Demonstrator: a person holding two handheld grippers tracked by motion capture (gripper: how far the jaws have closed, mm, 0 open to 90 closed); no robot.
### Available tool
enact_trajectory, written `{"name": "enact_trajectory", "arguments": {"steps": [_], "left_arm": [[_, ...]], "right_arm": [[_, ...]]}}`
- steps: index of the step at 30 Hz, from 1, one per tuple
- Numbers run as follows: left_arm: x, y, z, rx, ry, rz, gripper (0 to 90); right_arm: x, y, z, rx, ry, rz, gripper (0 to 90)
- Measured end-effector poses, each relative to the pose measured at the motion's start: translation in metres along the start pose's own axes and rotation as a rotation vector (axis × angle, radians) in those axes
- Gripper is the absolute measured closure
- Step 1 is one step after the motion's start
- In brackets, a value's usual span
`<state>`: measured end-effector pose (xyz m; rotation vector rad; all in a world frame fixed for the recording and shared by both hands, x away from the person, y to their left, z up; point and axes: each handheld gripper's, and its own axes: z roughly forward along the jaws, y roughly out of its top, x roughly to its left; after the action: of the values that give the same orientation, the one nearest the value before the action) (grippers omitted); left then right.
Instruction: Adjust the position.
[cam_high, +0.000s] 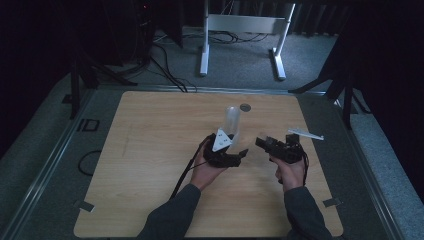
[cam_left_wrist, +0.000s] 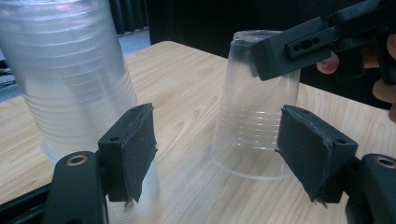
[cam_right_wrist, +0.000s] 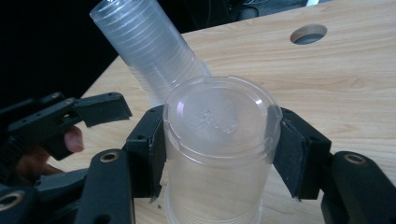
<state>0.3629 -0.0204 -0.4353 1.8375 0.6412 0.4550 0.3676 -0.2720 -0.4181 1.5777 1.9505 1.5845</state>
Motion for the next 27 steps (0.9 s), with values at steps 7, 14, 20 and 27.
{"name": "enact_trajectory", "arguments": {"steps": [7,14,20,27], "left_arm": [[-0.001,0.001,0.001,-0.007,-0.021,-0.011,25.1],[-0.003,0.0,0.004,-0.003,-0.037,-0.013,24.0],[-0.004,-0.002,0.009,0.013,-0.045,-0.013,22.6],[-0.007,-0.002,0.012,0.021,-0.071,-0.01,18.7]], "right_arm": [[-0.003,-0.001,-0.001,-0.003,0.02,0.042,40.9],[-0.004,-0.003,-0.001,-0.01,0.041,0.081,40.9],[-0.008,-0.006,-0.001,-0.012,0.078,0.14,40.9],[-0.009,-0.008,-0.001,-0.011,0.102,0.166,41.0]]}}
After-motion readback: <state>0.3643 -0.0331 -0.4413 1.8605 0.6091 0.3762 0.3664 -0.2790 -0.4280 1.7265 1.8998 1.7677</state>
